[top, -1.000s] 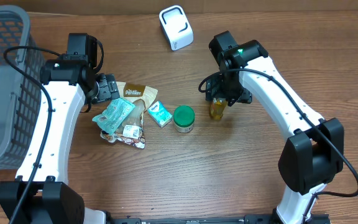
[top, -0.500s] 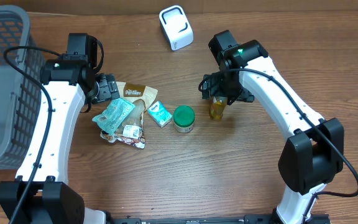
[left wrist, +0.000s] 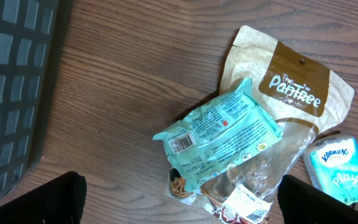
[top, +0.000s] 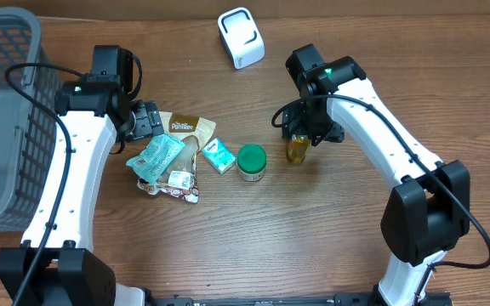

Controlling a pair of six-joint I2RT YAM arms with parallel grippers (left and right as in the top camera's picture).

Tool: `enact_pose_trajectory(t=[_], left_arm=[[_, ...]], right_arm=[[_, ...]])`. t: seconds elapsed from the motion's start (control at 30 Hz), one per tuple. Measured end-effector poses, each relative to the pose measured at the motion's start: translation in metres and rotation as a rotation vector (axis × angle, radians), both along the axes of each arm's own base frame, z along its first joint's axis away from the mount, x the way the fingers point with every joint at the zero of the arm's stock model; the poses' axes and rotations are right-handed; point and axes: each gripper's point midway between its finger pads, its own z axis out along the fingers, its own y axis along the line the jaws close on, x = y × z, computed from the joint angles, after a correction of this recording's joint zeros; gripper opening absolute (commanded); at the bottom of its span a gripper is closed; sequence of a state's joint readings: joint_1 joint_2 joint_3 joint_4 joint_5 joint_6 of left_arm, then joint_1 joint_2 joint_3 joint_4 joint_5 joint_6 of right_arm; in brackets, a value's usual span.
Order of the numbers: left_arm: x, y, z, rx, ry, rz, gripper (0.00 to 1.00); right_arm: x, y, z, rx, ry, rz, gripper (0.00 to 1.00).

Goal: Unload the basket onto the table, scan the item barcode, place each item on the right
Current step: 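Close the right gripper around the yellow bottle's neck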

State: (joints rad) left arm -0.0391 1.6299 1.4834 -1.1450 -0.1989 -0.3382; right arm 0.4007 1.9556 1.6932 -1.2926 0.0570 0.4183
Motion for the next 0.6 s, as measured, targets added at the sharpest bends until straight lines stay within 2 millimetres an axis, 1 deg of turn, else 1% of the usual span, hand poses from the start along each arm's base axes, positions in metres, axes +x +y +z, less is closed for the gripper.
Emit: enact_pose_trajectory(t=[0.17, 0.27, 0.5, 0.6], left_arm=[[0.0000, 0.0000, 0.0000, 0.000, 0.000, 0.000, 1.00], [0.0000, 0.0000, 0.0000, 0.000, 0.000, 0.000, 1.00], [0.0000, 0.0000, 0.0000, 0.000, 0.000, 0.000, 1.00], [0.0001, 0.0000, 0.0001, 0.000, 0.000, 0.000, 1.00]], right_arm=[[0.0005, 0.0002, -0.0001, 0.001, -0.002, 0.000, 0.77], [0.0008, 0.0002, 0.0000, 0.001, -0.003, 0.001, 0.71], [0.0033, 0.0017, 0.0002, 0.007, -0.013, 0.000, 0.70], [0.0033, 0.0052, 0.0002, 0.027, -0.011, 0.002, 0.70]])
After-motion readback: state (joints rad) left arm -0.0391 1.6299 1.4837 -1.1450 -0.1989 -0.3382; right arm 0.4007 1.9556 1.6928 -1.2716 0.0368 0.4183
